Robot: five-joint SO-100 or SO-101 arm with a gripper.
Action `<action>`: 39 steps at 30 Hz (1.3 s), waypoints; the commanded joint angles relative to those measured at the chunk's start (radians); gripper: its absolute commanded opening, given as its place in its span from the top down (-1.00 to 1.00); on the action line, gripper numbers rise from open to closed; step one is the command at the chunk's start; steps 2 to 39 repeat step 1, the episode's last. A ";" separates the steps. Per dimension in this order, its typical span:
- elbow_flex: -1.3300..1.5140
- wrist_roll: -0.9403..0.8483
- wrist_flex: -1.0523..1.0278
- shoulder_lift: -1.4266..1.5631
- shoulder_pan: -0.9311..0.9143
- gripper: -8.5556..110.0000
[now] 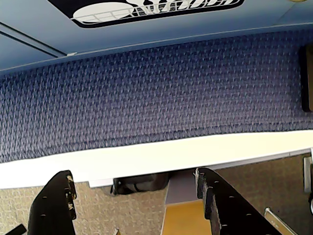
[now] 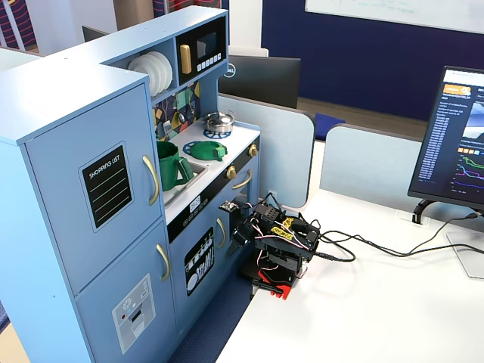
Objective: Take off the lid from the green recipient and place it on the counter
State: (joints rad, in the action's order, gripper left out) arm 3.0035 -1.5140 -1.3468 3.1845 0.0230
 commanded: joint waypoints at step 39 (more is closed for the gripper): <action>-0.006 -0.003 -0.184 -0.006 0.003 0.46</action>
